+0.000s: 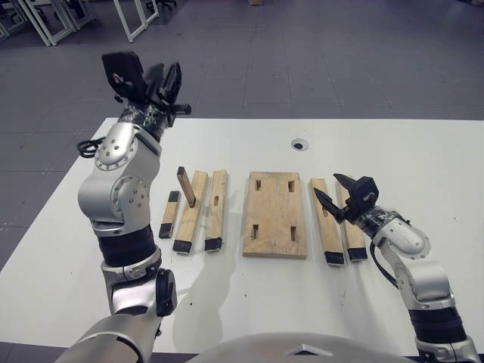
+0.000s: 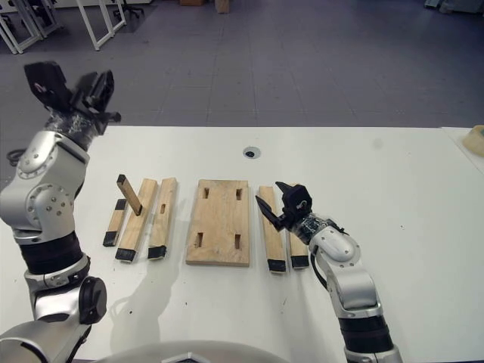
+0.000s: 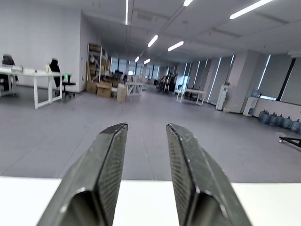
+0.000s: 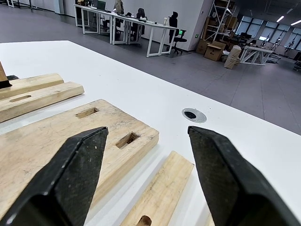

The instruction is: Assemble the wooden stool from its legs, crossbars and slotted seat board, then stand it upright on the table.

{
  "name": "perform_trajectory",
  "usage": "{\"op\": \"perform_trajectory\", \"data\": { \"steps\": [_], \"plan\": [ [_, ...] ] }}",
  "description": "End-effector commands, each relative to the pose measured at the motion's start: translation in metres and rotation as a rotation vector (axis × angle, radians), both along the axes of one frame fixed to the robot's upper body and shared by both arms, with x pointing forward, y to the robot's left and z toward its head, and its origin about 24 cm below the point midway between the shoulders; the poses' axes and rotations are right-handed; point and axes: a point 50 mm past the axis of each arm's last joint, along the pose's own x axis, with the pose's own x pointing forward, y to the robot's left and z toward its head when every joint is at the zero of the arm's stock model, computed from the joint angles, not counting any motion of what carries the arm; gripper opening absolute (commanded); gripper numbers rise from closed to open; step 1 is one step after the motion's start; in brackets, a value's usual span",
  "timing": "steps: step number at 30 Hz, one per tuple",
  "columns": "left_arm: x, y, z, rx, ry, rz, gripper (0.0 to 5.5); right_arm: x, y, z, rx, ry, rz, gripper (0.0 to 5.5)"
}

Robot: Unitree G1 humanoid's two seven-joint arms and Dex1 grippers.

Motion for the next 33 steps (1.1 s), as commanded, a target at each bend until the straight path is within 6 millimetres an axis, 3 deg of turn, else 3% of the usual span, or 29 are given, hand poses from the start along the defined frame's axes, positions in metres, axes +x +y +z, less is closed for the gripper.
{"op": "perform_trajectory", "data": {
  "steps": [1, 3, 6, 9, 11, 14, 19, 23, 26, 29, 31, 33],
  "plan": [
    [0.004, 0.007, -0.017, 0.041, 0.066, 0.026, 1.54, -0.003, 0.001, -0.002, -0.013, 0.008, 0.007, 3.15],
    [0.004, 0.005, -0.048, 0.056, 0.175, 0.007, 1.54, -0.003, 0.002, -0.003, -0.014, 0.009, 0.008, 3.15],
    [-0.002, 0.005, -0.110, 0.054, 0.399, -0.020, 1.54, -0.004, 0.003, -0.005, -0.015, 0.012, 0.011, 3.15],
    [-0.016, 0.016, -0.168, 0.082, 0.626, 0.014, 1.54, -0.004, 0.003, -0.005, -0.015, 0.013, 0.010, 3.15],
    [-0.021, 0.032, -0.183, 0.054, 0.675, 0.091, 1.54, -0.004, 0.001, -0.005, -0.015, 0.011, 0.001, 3.15],
    [-0.013, 0.038, -0.164, 0.051, 0.581, 0.106, 1.54, -0.006, 0.000, -0.005, -0.018, 0.016, -0.002, 3.15],
    [-0.001, 0.012, -0.105, 0.081, 0.307, 0.026, 1.54, -0.007, 0.001, -0.007, -0.018, 0.020, -0.003, 3.15],
    [-0.009, 0.014, -0.058, 0.111, 0.109, 0.062, 1.54, -0.008, 0.002, -0.008, -0.015, 0.026, 0.001, 3.15],
    [-0.018, 0.021, -0.033, 0.127, 0.019, 0.098, 1.54, -0.009, 0.002, -0.008, -0.015, 0.029, 0.000, 3.15],
    [-0.039, 0.023, -0.032, 0.150, -0.025, 0.102, 1.54, -0.009, 0.001, -0.008, -0.016, 0.029, -0.003, 3.15],
    [-0.058, 0.019, -0.041, 0.138, -0.042, 0.072, 1.92, -0.011, -0.002, -0.008, -0.014, 0.031, -0.023, 3.15],
    [-0.080, 0.015, -0.062, 0.135, 0.004, 0.021, 2.32, -0.012, -0.004, -0.009, -0.013, 0.033, -0.037, 3.15]
  ]
}}
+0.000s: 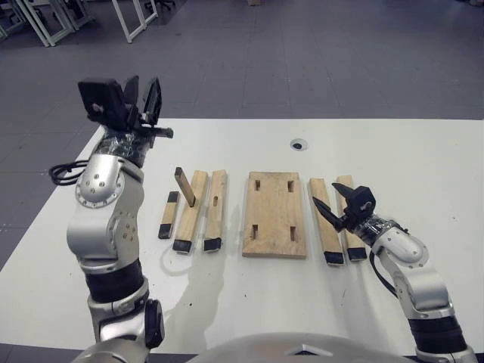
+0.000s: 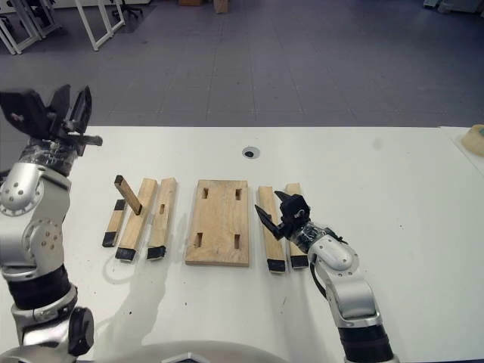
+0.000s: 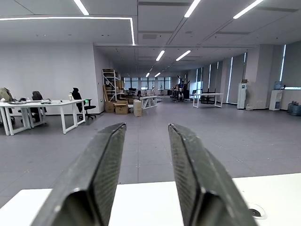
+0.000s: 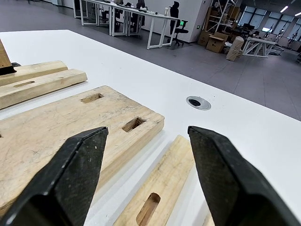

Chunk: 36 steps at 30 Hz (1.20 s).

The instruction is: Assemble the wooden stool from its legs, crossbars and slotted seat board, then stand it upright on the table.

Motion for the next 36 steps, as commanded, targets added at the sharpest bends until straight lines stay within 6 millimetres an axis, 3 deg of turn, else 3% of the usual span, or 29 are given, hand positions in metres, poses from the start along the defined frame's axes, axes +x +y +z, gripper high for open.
{"op": "perform_trajectory", "data": {
  "steps": [1, 6, 11, 14, 23, 27, 30, 32, 36],
  "plan": [
    [-0.038, -0.006, -0.036, 0.011, 0.093, -0.079, 2.46, -0.002, -0.003, 0.001, 0.004, 0.001, -0.025, 3.15],
    [-0.073, 0.004, -0.088, 0.039, 0.296, -0.093, 3.30, -0.003, -0.003, 0.001, 0.004, 0.001, -0.032, 3.15],
    [-0.091, 0.006, -0.146, 0.088, 0.556, -0.103, 3.35, 0.002, -0.003, 0.003, -0.001, -0.005, -0.021, 3.15],
    [-0.096, 0.008, -0.167, 0.100, 0.678, -0.034, 3.35, 0.003, -0.004, 0.004, -0.003, -0.006, -0.016, 3.15],
    [-0.106, 0.005, -0.188, 0.061, 0.806, -0.008, 3.35, 0.007, -0.005, 0.005, -0.012, -0.003, -0.003, 3.15],
    [-0.103, 0.003, -0.194, 0.033, 0.830, -0.011, 2.68, 0.007, -0.003, 0.005, -0.008, 0.000, 0.003, 3.15],
    [-0.097, 0.001, -0.197, 0.035, 0.827, -0.015, 2.13, 0.009, -0.003, 0.005, -0.006, 0.001, 0.001, 3.15],
    [-0.092, 0.002, -0.199, 0.051, 0.826, -0.012, 2.04, 0.010, -0.004, 0.006, -0.005, -0.003, -0.003, 3.15],
    [-0.059, 0.010, -0.171, -0.015, 0.646, 0.022, 2.04, 0.018, -0.003, 0.016, 0.132, 0.001, 0.000, 3.15]
  ]
}}
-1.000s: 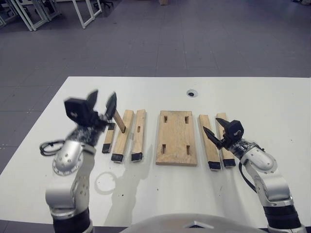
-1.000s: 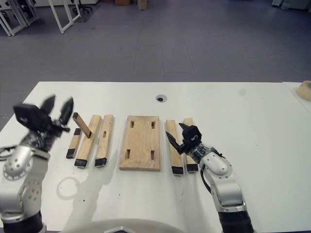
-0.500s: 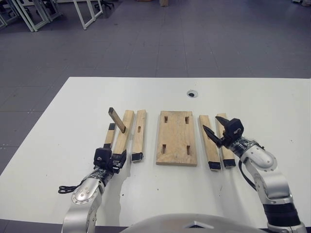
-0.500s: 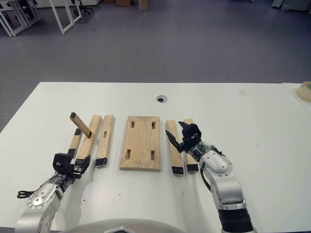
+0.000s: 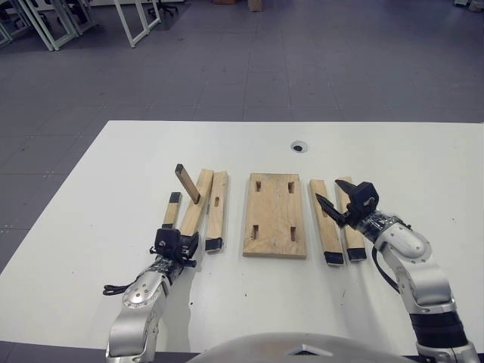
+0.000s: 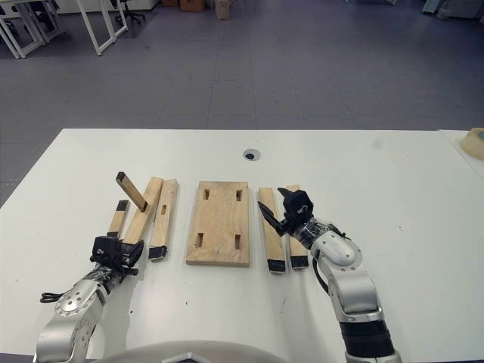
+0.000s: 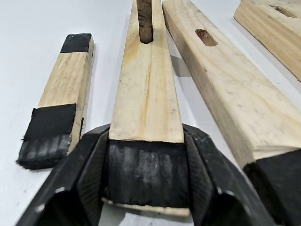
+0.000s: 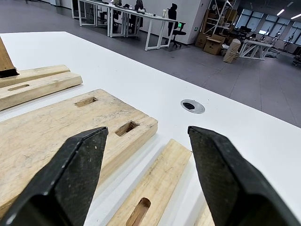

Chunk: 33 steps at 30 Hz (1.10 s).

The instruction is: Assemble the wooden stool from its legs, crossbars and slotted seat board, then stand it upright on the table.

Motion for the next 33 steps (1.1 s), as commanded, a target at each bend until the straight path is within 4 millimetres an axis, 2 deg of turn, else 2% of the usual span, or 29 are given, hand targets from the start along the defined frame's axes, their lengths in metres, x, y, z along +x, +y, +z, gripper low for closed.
{"op": "perform_trajectory", "data": {
  "steps": [1, 4, 6, 9, 11, 14, 18, 21, 26, 30, 33],
  "plan": [
    [0.029, 0.009, 0.024, -0.064, -0.144, 0.060, 2.04, 0.010, 0.001, 0.014, 0.160, 0.010, 0.003, 3.15],
    [0.056, 0.004, 0.068, -0.151, -0.388, 0.110, 2.04, 0.020, 0.001, 0.015, 0.352, 0.131, 0.044, 3.70],
    [0.070, -0.013, 0.096, -0.288, -0.493, 0.054, 2.04, 0.025, 0.001, 0.012, 0.467, 0.240, 0.117, 3.96],
    [0.085, -0.043, 0.130, -0.564, -0.510, -0.194, 2.04, 0.029, 0.000, 0.023, 0.636, 0.355, 0.261, 4.55],
    [0.090, -0.056, 0.142, -0.692, -0.464, -0.383, 2.03, 0.031, -0.005, 0.036, 0.731, 0.402, 0.365, 5.04],
    [0.085, -0.068, 0.149, -0.856, -0.313, -0.648, 2.03, 0.029, -0.013, 0.050, 0.809, 0.467, 0.512, 5.48],
    [0.079, -0.074, 0.151, -0.990, -0.168, -0.775, 2.03, 0.031, -0.015, 0.068, 0.900, 0.515, 0.642, 5.48],
    [0.068, -0.084, 0.147, -1.011, -0.041, -0.877, 2.03, 0.030, -0.008, 0.075, 0.942, 0.542, 0.715, 5.48],
    [0.057, -0.094, 0.142, -1.024, 0.057, -0.955, 2.03, 0.032, 0.014, 0.086, 0.957, 0.541, 0.792, 5.48],
    [0.056, -0.095, 0.141, -1.015, 0.076, -0.964, 2.03, 0.033, 0.020, 0.094, 0.971, 0.520, 0.815, 5.48],
    [0.056, -0.095, 0.140, -1.008, 0.077, -0.960, 2.03, 0.033, 0.021, 0.097, 0.966, 0.529, 0.833, 4.82]
  ]
}}
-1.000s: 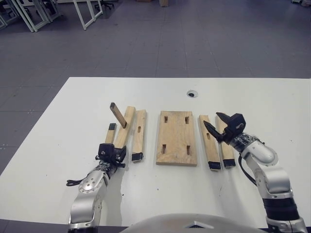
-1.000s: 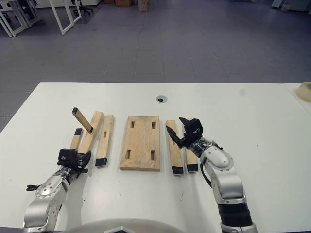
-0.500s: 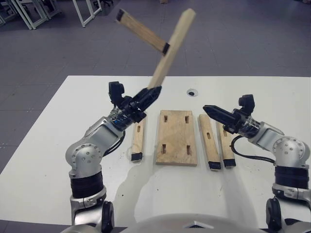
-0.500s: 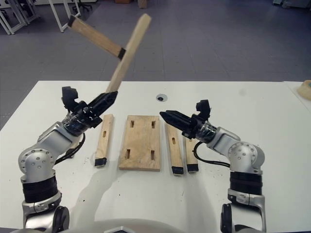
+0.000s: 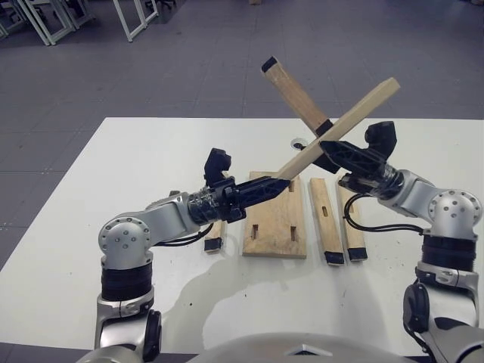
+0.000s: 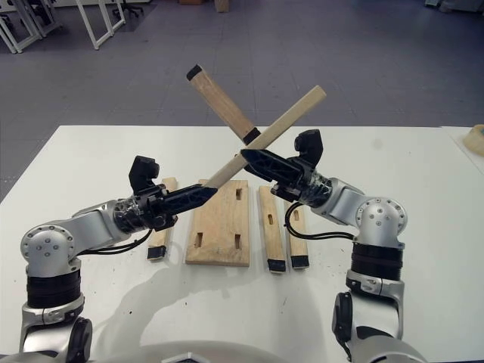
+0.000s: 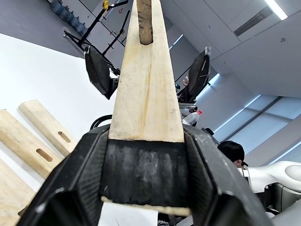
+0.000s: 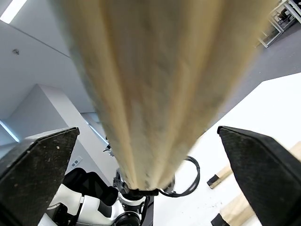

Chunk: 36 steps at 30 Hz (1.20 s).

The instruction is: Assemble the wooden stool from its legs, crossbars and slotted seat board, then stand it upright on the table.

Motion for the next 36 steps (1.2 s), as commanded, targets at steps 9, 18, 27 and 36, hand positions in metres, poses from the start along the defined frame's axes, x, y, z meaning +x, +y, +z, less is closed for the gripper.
{"op": "perform_trajectory", "data": {
  "steps": [9, 18, 27, 36],
  "plan": [
    [-0.001, 0.003, -0.003, 0.036, 0.000, -0.014, 2.03, -0.001, 0.004, 0.009, -0.073, -0.044, 0.067, 3.07],
    [-0.003, 0.004, -0.005, 0.077, -0.024, -0.028, 2.03, 0.000, 0.000, 0.007, -0.106, -0.070, 0.075, 2.02],
    [0.007, 0.017, 0.004, 0.035, -0.090, 0.035, 2.94, 0.005, -0.011, 0.003, -0.106, -0.046, 0.018, 2.02],
    [0.020, 0.070, 0.014, 0.286, -0.330, 0.406, 2.99, -0.003, -0.029, -0.014, -0.164, -0.032, -0.081, 2.02]
  ]
}}
